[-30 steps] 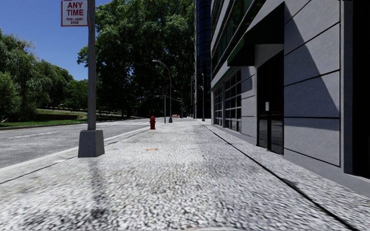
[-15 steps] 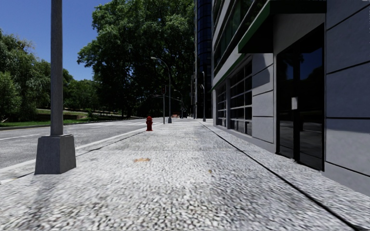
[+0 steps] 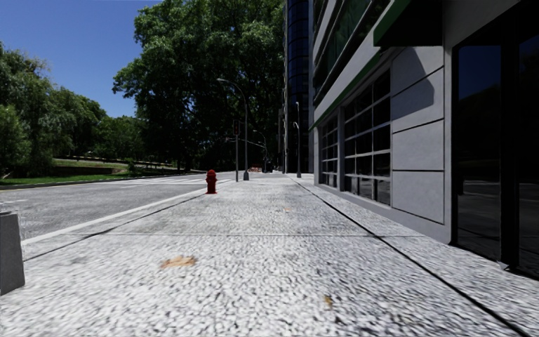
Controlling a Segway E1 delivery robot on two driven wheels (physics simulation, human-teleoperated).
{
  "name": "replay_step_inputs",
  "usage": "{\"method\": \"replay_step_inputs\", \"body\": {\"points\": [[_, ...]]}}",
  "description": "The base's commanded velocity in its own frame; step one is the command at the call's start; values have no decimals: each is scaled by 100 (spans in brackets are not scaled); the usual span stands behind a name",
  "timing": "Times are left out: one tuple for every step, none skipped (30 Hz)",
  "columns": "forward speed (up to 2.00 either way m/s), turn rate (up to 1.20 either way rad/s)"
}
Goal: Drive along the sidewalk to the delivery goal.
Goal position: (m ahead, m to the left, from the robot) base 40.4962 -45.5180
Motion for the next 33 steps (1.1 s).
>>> {"method": "replay_step_inputs", "body": {"points": [[186, 0], [186, 0], [195, 0], [194, 0], [200, 0], [200, 0], [199, 0], [198, 0], [197, 0], [197, 0], [197, 0], [197, 0], [197, 0], [197, 0], [197, 0], [197, 0], [200, 0], [200, 0], [200, 0], [200, 0], [200, 0], [200, 0], [200, 0], [200, 0], [200, 0], [200, 0], [200, 0], [200, 0], [200, 0], [200, 0], [200, 0], [200, 0], [200, 0]]}}
